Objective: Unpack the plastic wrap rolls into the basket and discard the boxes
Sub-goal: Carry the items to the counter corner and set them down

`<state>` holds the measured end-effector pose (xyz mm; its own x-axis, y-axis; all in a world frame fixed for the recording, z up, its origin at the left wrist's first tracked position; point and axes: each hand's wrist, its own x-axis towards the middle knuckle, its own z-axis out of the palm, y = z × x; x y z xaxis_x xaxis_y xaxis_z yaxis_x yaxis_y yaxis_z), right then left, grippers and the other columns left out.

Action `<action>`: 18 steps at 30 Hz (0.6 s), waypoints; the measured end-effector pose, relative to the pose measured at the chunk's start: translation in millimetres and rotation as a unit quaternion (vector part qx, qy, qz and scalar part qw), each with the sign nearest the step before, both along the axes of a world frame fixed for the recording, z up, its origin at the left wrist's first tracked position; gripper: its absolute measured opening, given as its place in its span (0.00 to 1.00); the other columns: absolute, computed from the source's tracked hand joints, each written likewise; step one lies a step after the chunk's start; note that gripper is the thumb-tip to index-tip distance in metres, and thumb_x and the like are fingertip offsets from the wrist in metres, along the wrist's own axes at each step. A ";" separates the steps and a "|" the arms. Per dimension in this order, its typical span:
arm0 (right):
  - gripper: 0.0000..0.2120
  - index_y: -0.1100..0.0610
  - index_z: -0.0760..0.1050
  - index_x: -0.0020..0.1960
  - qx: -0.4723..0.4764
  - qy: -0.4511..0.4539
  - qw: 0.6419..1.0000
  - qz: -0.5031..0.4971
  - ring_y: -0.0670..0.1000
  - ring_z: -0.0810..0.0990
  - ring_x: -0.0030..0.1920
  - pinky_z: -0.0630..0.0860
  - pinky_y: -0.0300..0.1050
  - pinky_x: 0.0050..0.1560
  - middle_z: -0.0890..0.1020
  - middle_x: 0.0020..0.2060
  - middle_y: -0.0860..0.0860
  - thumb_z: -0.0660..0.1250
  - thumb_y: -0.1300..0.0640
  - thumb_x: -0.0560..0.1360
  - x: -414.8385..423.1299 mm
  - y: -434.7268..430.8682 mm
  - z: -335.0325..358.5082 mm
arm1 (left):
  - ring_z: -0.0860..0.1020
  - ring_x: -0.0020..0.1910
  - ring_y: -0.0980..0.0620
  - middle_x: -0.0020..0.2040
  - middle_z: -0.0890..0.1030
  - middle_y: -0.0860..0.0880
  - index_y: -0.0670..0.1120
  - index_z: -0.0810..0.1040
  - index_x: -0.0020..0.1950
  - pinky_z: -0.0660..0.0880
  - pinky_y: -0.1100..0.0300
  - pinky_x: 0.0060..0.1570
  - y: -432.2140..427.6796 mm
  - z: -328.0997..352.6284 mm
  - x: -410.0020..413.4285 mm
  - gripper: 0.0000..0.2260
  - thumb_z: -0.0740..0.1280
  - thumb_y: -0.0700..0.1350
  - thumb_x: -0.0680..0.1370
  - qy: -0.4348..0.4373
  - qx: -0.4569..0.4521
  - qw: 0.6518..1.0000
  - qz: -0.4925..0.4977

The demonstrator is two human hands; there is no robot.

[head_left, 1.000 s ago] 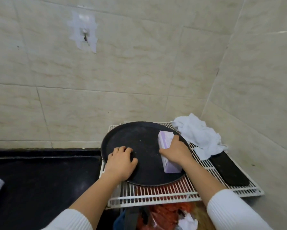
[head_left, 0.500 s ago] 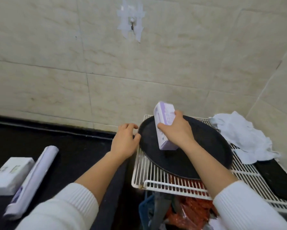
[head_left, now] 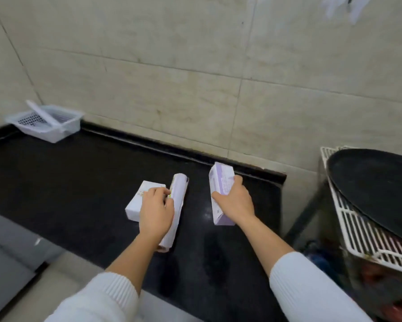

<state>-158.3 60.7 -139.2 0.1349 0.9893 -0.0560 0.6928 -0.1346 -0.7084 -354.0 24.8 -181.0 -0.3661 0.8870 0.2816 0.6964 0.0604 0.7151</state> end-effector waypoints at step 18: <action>0.37 0.54 0.54 0.71 -0.144 -0.110 0.977 -0.109 0.60 0.75 0.61 0.75 0.54 0.53 0.71 0.64 0.57 0.69 0.46 0.71 -95.6 -42.1 -129.9 | 0.54 0.76 0.42 0.78 0.55 0.43 0.45 0.61 0.74 0.60 0.45 0.69 -45.5 -145.3 -116.1 0.26 0.62 0.49 0.78 0.104 -0.277 0.954 -0.057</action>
